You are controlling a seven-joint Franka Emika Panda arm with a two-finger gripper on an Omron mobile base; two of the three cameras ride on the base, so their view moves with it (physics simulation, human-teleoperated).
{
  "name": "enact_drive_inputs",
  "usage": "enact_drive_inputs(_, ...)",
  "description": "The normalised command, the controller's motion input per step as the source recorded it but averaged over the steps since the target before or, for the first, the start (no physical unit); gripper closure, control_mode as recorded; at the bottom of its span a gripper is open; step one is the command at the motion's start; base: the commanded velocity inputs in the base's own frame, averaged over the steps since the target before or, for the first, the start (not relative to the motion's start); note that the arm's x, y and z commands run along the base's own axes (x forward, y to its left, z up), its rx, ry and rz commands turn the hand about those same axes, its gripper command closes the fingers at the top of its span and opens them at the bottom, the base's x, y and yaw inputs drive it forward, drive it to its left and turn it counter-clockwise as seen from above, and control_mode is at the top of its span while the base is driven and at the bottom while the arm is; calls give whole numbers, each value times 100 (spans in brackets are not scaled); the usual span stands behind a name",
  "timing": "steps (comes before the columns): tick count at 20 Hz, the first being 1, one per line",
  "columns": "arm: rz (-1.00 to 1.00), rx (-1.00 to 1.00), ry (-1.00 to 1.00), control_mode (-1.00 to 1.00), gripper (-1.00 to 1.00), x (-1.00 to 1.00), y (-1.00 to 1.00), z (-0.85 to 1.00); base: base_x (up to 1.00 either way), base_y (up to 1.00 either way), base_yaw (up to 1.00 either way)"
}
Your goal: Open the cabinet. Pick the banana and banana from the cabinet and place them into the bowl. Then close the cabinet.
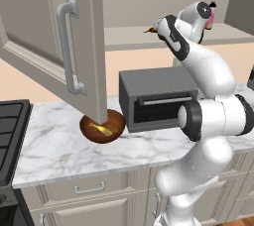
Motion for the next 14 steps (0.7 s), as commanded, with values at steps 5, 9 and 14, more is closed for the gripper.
enact_drive_inputs(5,1,0,0,-100,-100,27,-9,-24,0,0,0)
enact_drive_inputs(9,1,0,0,-100,-100,25,-5,-22,0,0,0)
enact_drive_inputs(14,0,0,0,-100,-100,4,-3,-3,0,0,0)
